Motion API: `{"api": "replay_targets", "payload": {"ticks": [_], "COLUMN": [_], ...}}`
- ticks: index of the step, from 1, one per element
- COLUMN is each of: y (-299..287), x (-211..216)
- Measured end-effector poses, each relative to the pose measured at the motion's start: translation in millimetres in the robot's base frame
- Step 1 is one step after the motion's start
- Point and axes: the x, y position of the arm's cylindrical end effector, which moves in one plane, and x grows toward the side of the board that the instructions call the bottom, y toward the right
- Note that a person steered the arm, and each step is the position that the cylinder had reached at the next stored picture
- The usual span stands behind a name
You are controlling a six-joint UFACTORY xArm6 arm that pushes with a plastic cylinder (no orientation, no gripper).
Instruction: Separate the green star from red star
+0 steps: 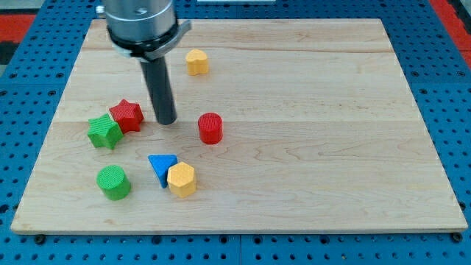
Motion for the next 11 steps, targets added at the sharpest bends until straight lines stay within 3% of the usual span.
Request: {"api": "replay_targets", "payload": {"ticks": [2,3,6,7,8,10,11], "y": [-63.1,-99.1,-140.9,-121.4,-90.6,-54.6,-30.4], "x": [39.6,33.9,103.2,144.2,147.6,107.0,123.0]}}
